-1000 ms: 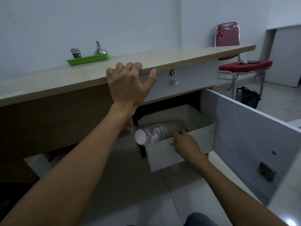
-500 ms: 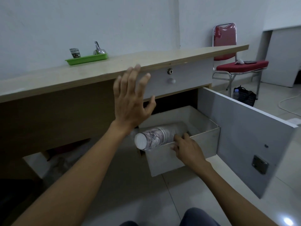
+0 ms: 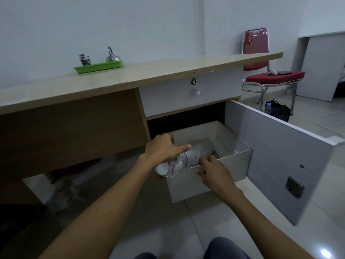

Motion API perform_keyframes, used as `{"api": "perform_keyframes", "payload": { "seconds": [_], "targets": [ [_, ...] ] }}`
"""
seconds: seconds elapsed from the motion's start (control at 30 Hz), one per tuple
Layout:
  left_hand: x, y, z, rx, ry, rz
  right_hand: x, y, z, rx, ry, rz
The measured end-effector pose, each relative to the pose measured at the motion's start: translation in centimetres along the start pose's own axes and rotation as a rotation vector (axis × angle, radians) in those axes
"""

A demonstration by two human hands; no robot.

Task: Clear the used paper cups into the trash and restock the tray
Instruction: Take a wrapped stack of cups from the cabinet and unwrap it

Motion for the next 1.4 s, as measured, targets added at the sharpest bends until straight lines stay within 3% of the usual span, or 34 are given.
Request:
{"api": "perform_keyframes", "payload": {
  "seconds": [0.43, 0.83, 1.4],
  "targets": [
    [3.9, -2.3, -1.3, -0.087, 0.353, 0.215, 0.7, -0.8, -2.2, 0.003, -0.014, 0.053],
    [3.0, -1.5, -3.0, -0.095, 0.156, 0.028, 0.8, -0.9, -3.0, -0.010, -0.065, 0.069],
    [-1.6, -0.2, -5.3, 0.338, -0.236, -0.091, 0.9, -0.8, -2.0, -0.006, -0.011, -0.015]
  ]
}}
Point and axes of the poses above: each hand's wrist, its own z-axis towards the middle knuckle, its own x-axis out of the palm, y = z × x, the point moved 5 cm from there along z, towards the middle knuckle, and after that the axes turned 11 degrees about -y, right-handed, at the moved point
